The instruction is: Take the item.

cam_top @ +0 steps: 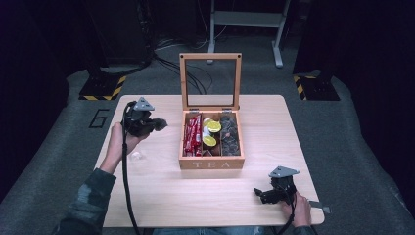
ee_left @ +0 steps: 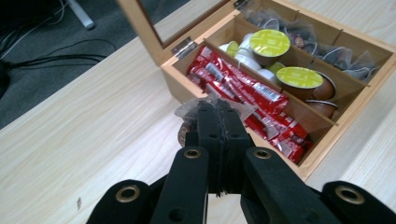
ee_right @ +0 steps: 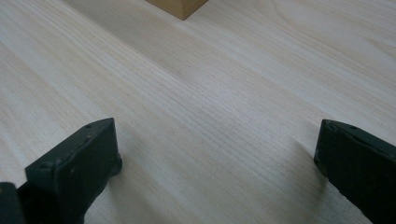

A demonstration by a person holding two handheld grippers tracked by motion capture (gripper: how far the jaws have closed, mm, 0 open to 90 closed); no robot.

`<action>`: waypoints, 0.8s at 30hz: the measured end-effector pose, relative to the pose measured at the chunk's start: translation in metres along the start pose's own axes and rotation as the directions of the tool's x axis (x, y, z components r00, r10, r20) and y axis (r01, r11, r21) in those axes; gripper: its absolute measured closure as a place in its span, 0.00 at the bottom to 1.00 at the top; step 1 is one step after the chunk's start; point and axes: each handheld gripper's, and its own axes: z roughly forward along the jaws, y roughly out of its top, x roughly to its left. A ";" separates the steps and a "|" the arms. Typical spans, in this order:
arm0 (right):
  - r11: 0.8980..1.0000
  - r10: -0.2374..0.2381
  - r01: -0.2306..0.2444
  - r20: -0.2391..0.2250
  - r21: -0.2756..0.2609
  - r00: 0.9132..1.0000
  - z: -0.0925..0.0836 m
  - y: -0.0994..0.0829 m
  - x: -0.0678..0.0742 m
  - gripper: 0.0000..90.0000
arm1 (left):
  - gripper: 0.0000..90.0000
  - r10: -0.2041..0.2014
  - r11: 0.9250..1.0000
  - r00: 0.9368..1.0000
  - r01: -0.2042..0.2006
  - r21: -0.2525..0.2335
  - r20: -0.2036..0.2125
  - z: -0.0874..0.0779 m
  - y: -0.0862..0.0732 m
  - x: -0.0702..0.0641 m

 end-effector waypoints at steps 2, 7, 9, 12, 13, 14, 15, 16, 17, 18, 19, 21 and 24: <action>1.000 0.002 -0.002 0.000 0.000 1.000 0.000 0.000 0.000 0.00 | 0.99 -0.011 1.000 1.000 0.011 -0.002 -0.007 -0.003 -0.003 0.003; 1.000 0.000 0.000 0.000 0.000 1.000 0.000 0.000 0.000 0.00 | 0.99 -0.039 0.999 0.999 0.039 0.003 -0.034 -0.011 -0.014 0.016; 1.000 0.002 -0.002 0.000 0.000 1.000 0.000 0.000 0.000 0.00 | 0.99 -0.041 0.999 0.998 0.041 0.002 -0.040 -0.013 -0.016 0.018; 1.000 0.000 0.000 0.000 0.000 1.000 0.000 0.000 0.000 0.00 | 0.99 -0.060 0.998 0.996 0.061 0.006 -0.062 -0.019 -0.024 0.026; 1.000 0.000 0.000 0.000 0.000 1.000 0.000 0.000 0.000 0.00 | 0.99 -0.060 0.998 0.996 0.061 0.006 -0.062 -0.019 -0.024 0.026; 1.000 0.002 -0.002 0.000 0.000 1.000 0.000 0.000 0.000 0.00 | 0.99 -0.065 0.998 0.996 0.066 0.010 -0.065 -0.020 -0.026 0.028; 1.000 0.002 -0.002 0.001 -0.001 1.000 0.000 0.000 0.000 0.00 | 0.99 -0.073 0.997 0.995 0.074 0.008 -0.073 -0.021 -0.028 0.031; 1.000 0.000 0.000 0.000 0.000 1.000 0.000 0.000 0.000 0.00 | 0.99 -0.079 0.997 0.994 0.080 0.010 -0.081 -0.022 -0.032 0.034; 1.000 0.002 -0.002 0.000 0.000 1.000 0.000 0.000 0.000 0.00 | 0.99 -0.080 0.996 0.993 0.082 0.018 -0.084 -0.024 -0.034 0.036; 1.000 0.002 -0.002 0.000 0.000 1.000 0.000 0.000 0.000 0.00 | 0.99 -0.080 0.996 0.993 0.082 0.018 -0.084 -0.024 -0.034 0.036; 1.000 0.000 0.000 0.000 0.000 1.000 0.000 0.000 0.000 0.00 | 0.99 -0.090 0.996 0.992 0.092 0.013 -0.089 -0.024 -0.036 0.038; 1.000 0.000 0.000 0.000 0.000 1.000 0.000 0.000 0.000 0.00 | 0.99 -0.097 0.995 0.991 0.099 0.023 -0.096 -0.026 -0.040 0.041; 1.000 0.001 -0.001 0.000 0.000 1.000 0.000 0.000 0.000 0.00 | 0.99 -0.113 0.993 0.988 0.116 0.021 -0.101 -0.027 -0.045 0.045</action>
